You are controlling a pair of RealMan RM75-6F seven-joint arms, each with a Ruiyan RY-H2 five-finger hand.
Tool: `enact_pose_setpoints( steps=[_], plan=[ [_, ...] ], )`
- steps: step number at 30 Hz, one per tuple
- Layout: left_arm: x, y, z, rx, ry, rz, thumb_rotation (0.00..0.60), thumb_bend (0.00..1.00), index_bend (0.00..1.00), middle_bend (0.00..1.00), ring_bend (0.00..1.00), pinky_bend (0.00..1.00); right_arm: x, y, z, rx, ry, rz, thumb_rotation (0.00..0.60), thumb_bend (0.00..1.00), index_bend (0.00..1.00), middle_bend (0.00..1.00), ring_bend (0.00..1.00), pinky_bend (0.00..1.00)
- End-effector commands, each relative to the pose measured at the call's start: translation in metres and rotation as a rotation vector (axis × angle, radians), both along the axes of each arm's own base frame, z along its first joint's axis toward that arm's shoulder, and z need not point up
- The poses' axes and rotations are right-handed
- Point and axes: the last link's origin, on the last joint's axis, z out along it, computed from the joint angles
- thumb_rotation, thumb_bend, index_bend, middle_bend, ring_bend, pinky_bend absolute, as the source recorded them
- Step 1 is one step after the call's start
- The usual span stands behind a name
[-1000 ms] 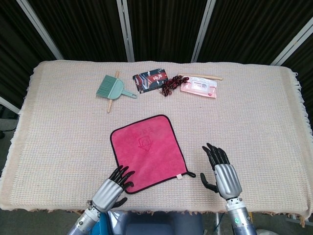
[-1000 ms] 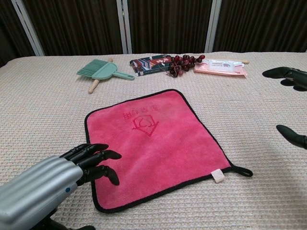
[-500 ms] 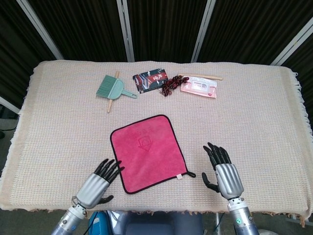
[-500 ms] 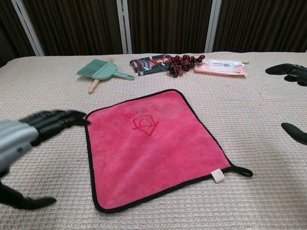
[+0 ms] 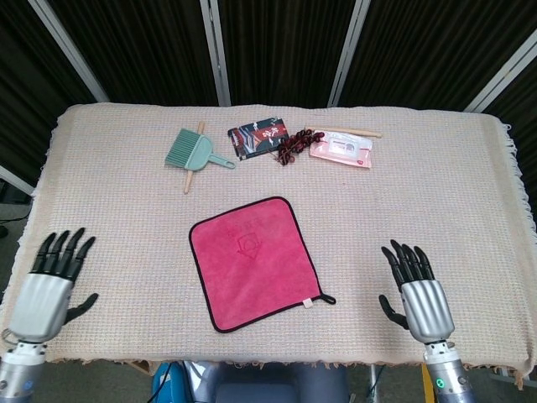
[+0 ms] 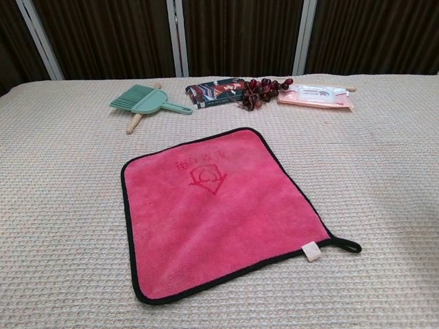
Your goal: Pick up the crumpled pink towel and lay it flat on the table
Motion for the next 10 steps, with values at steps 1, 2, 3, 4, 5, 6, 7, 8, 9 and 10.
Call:
enact_pose_setpoints(
  steps=[1,2,3,4,5,6,7,8,9,10],
  plan=[
    [-0.023,-0.009,0.03,0.073,0.008,0.071,0.6,0.0,0.0,0.0,0.0,0.0,-0.009,0.004,0.012,-0.053,0.059,-0.001,0.6,0.31,0.0,0.0,0.0,0.0],
    [-0.027,-0.011,0.036,0.087,0.012,0.08,0.6,0.0,0.0,0.0,0.0,0.0,-0.011,0.004,0.015,-0.063,0.066,-0.006,0.6,0.31,0.0,0.0,0.0,0.0],
    [-0.031,-0.012,0.04,0.099,0.018,0.09,0.6,0.0,0.0,0.0,0.0,0.0,-0.013,0.004,0.017,-0.07,0.07,-0.012,0.6,0.31,0.0,0.0,0.0,0.0],
    [-0.035,-0.013,0.045,0.11,0.026,0.103,0.6,0.0,0.0,0.0,0.0,0.0,-0.016,0.004,0.019,-0.074,0.069,-0.024,0.6,0.31,0.0,0.0,0.0,0.0],
    [-0.038,-0.015,0.047,0.115,0.03,0.115,0.6,0.0,0.0,0.0,0.0,0.0,-0.018,0.003,0.02,-0.076,0.064,-0.034,0.6,0.31,0.0,0.0,0.0,0.0],
    [-0.042,-0.016,0.049,0.116,0.031,0.127,0.6,0.0,0.0,0.0,0.0,0.0,-0.02,0.002,0.021,-0.078,0.058,-0.043,0.6,0.31,0.0,0.0,0.0,0.0],
    [-0.046,-0.017,0.05,0.116,0.027,0.14,0.6,0.0,0.0,0.0,0.0,0.0,-0.022,0.002,0.022,-0.08,0.055,-0.05,0.6,0.31,0.0,0.0,0.0,0.0],
    [-0.049,-0.018,0.05,0.114,0.022,0.151,0.6,0.0,0.0,0.0,0.0,0.0,-0.023,0.001,0.023,-0.083,0.054,-0.054,0.6,0.31,0.0,0.0,0.0,0.0],
    [-0.052,-0.019,0.05,0.11,0.02,0.164,0.6,0.0,0.0,0.0,0.0,0.0,-0.024,0.0,0.024,-0.086,0.052,-0.056,0.6,0.31,0.0,0.0,0.0,0.0],
    [-0.055,-0.019,0.049,0.106,0.017,0.174,0.6,0.0,0.0,0.0,0.0,0.0,-0.025,-0.001,0.025,-0.089,0.049,-0.058,0.6,0.31,0.0,0.0,0.0,0.0]
  ],
)
